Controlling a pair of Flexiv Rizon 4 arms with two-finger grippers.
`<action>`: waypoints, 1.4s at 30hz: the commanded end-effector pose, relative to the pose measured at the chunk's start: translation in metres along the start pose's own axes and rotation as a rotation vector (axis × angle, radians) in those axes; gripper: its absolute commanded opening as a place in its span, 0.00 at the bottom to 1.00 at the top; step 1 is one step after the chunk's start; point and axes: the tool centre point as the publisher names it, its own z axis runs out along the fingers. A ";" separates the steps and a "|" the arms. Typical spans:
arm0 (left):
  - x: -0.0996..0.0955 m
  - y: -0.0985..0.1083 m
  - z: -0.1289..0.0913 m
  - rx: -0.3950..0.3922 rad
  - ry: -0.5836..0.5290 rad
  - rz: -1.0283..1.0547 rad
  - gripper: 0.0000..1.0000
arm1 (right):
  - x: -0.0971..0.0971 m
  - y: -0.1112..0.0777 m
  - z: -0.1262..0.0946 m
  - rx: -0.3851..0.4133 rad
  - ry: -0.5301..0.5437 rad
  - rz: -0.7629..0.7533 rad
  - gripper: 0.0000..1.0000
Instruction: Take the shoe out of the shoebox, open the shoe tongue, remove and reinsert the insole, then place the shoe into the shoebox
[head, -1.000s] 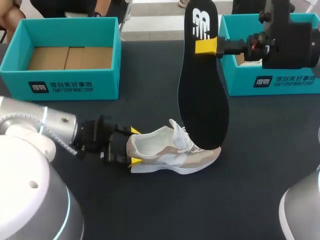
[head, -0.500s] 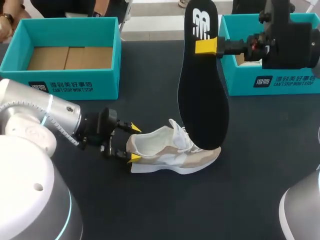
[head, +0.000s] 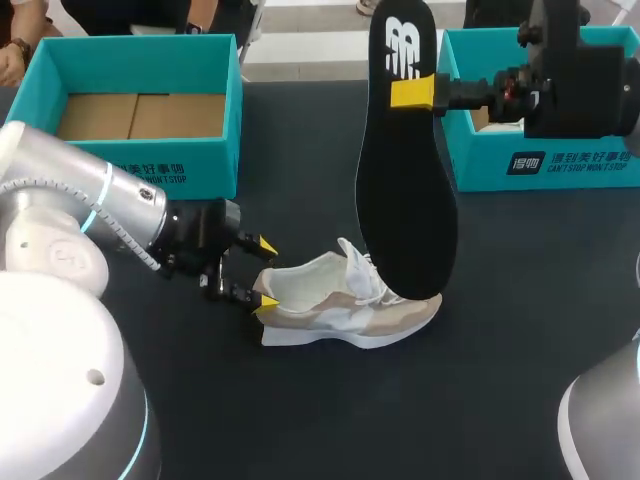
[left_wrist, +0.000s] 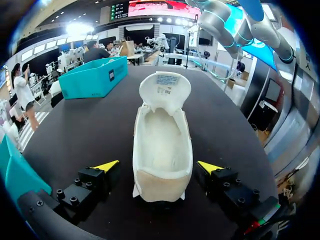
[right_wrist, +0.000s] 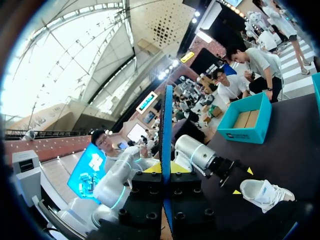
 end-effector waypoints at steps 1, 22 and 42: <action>0.002 -0.016 -0.003 -0.217 -0.023 -0.041 1.00 | -0.001 0.002 0.004 0.002 -0.001 0.001 0.00; 0.004 -0.035 0.003 -0.656 -0.055 -0.100 1.00 | -0.001 0.002 0.004 0.002 -0.001 0.001 0.00; 0.007 -0.035 0.003 -0.895 -0.038 -0.033 1.00 | -0.001 0.002 0.004 0.002 -0.001 0.001 0.00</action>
